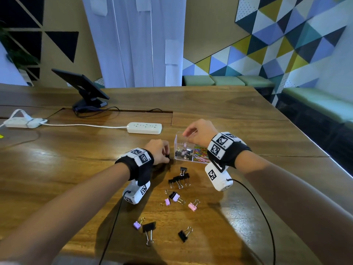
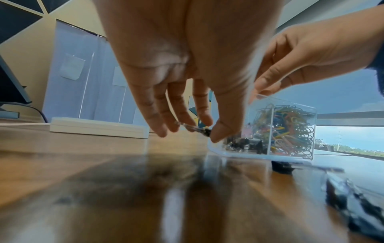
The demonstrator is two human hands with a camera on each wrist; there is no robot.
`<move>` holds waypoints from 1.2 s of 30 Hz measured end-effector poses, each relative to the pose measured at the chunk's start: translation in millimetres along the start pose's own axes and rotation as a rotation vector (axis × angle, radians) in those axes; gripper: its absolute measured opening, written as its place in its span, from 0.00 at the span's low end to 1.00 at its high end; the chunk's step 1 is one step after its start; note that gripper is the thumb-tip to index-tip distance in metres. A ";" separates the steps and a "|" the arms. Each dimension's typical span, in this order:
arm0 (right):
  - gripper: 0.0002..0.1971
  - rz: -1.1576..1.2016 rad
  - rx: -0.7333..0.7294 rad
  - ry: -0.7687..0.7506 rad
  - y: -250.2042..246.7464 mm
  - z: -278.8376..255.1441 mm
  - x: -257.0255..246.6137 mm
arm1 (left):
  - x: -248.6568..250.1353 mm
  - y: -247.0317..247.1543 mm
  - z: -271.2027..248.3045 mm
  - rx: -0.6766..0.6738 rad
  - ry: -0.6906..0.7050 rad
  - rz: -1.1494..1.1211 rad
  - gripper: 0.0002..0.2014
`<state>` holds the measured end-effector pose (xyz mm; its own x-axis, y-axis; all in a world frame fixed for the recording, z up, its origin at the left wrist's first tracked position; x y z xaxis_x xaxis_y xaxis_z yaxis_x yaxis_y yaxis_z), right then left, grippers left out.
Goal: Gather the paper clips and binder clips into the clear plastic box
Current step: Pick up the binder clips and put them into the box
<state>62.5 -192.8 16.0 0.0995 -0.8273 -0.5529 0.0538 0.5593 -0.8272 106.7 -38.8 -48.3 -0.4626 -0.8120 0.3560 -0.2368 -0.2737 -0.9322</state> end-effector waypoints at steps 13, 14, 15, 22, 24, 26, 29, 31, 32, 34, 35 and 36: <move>0.10 -0.359 -0.212 -0.291 30.3 -63.2 -7.4 | 42.5 -35.9 3.0 0.311 0.260 -0.127 0.05; 0.11 -0.370 -0.228 -0.295 35.3 -64.7 -7.1 | 46.6 -35.4 4.0 0.311 0.279 -0.125 0.05; 0.13 -0.372 -0.250 -0.288 40.0 -64.2 -5.9 | 50.2 -34.3 5.1 0.304 0.295 -0.118 0.05; 0.33 -0.534 -0.557 -0.245 66.0 -66.0 -3.7 | 54.6 -17.6 12.6 0.167 0.262 -0.027 0.08; 0.31 -0.553 -0.586 -0.255 69.8 -67.4 -2.6 | 51.3 -15.2 13.0 0.178 0.250 -0.019 0.08; 0.27 -0.511 -0.551 -0.270 69.2 -67.3 -1.1 | 48.4 -16.0 10.1 0.230 0.244 -0.040 0.07; 0.20 -0.451 -0.514 -0.261 66.0 -67.6 2.8 | 45.6 -19.3 0.8 0.300 0.254 -0.080 0.03; 0.17 -0.443 -0.509 -0.239 63.4 -68.0 6.5 | 46.0 -19.4 -6.5 0.292 0.269 -0.092 0.02; 0.16 -0.440 -0.500 -0.232 61.9 -68.0 8.0 | 46.5 -18.6 -10.4 0.271 0.276 -0.091 0.02; 0.14 -0.408 -0.493 -0.202 59.0 -67.9 12.5 | 48.0 -15.7 -17.9 0.212 0.295 -0.083 0.02; 0.14 -0.386 -0.498 -0.178 58.1 -67.5 16.0 | 48.7 -13.8 -21.7 0.178 0.309 -0.073 0.02; 0.13 -0.362 -0.504 -0.153 57.3 -67.8 19.1 | 49.5 -11.4 -25.7 0.137 0.317 -0.065 0.03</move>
<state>0.2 -180.1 -48.7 0.3050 -0.9216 -0.2402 -0.3598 0.1220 -0.9250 64.5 -62.6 -18.3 -0.6978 -0.5957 0.3978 -0.1679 -0.4039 -0.8993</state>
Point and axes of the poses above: each hand's wrist, its own z-axis towards the middle knuckle, its own y-axis out of the palm, x = y × z, the point moved 4 cm from there along z, towards the middle knuckle, and after that the axes turned 2 degrees about -x, right-handed, at the moved point
